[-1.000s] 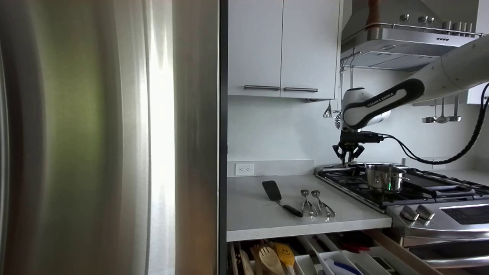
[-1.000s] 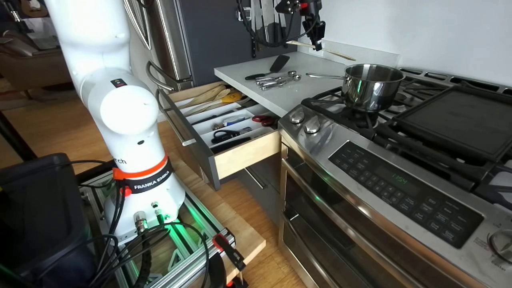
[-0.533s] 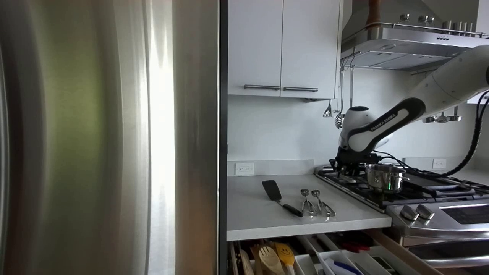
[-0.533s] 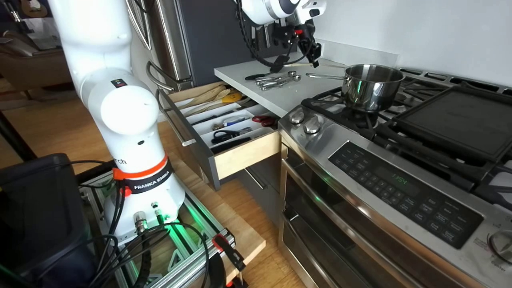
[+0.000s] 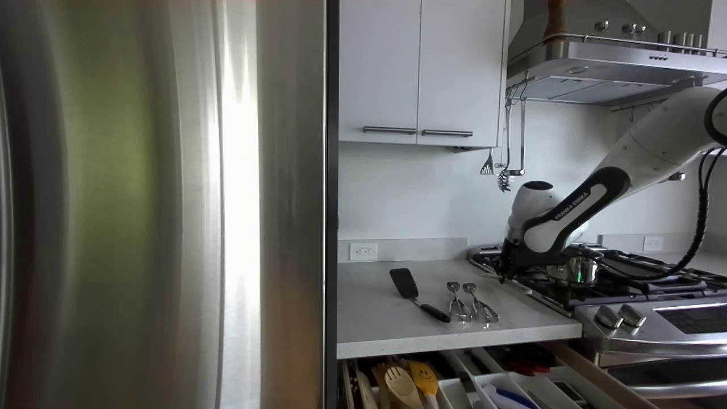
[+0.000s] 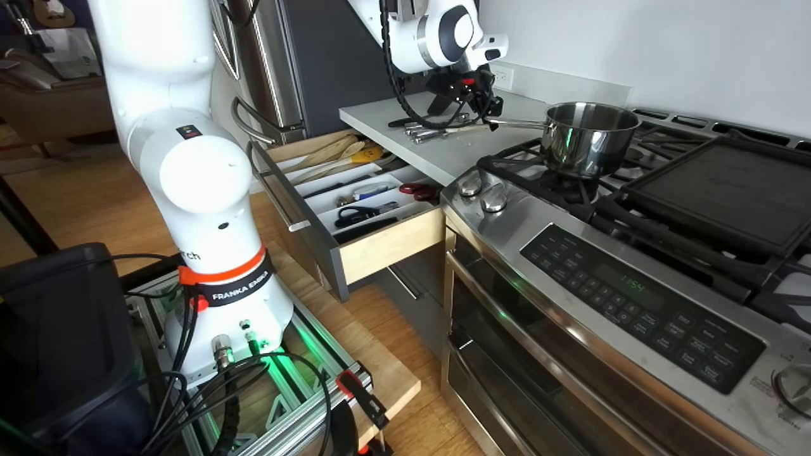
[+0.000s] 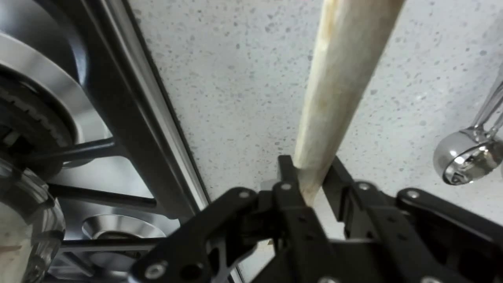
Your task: Use the wooden spatula to stir the contents in the silver pot
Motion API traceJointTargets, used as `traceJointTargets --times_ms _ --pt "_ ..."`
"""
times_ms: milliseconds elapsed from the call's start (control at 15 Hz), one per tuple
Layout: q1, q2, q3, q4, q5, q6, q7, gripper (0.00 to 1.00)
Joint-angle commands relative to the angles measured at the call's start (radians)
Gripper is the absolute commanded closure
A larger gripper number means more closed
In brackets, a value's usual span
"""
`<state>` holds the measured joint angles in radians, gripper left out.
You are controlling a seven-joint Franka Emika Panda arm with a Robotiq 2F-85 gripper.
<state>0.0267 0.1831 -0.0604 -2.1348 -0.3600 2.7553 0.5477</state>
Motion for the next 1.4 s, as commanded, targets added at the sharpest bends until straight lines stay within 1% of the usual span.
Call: traceJointTargets --times_ms 0,133,200,333,400,467,733,933,1000,1067,1200,1267,1333 --pt "0.023 0.0 -0.024 0.0 0.016 0.0 -0.014 0.76" --pt "0.023 0.0 -0.024 0.0 0.018 0.0 -0.016 0.76" --pt "0.022 0.008 -0.026 -0.003 0.011 0.02 -0.02 0.94" --pt "0.021 0.024 -0.031 -0.016 -0.002 0.071 -0.033 0.94" --pt "0.0 0.035 -0.013 -0.022 -0.021 0.102 -0.022 0.94" --pt "-0.002 0.044 -0.014 -0.026 -0.026 0.13 -0.024 0.94" --pt "-0.021 0.087 -0.005 -0.058 -0.013 0.238 -0.052 0.94" --pt "-0.032 0.109 -0.006 -0.069 -0.013 0.289 -0.063 0.94" --pt "-0.037 0.108 -0.004 -0.072 -0.011 0.302 -0.067 0.51" --pt "-0.04 0.103 -0.003 -0.074 -0.01 0.303 -0.071 0.51" --pt "-0.048 0.082 0.003 -0.081 -0.007 0.301 -0.084 0.37" --pt "-0.05 0.057 0.005 -0.087 -0.007 0.292 -0.091 0.28" --pt "-0.069 0.033 0.034 -0.097 0.02 0.278 -0.114 0.22"
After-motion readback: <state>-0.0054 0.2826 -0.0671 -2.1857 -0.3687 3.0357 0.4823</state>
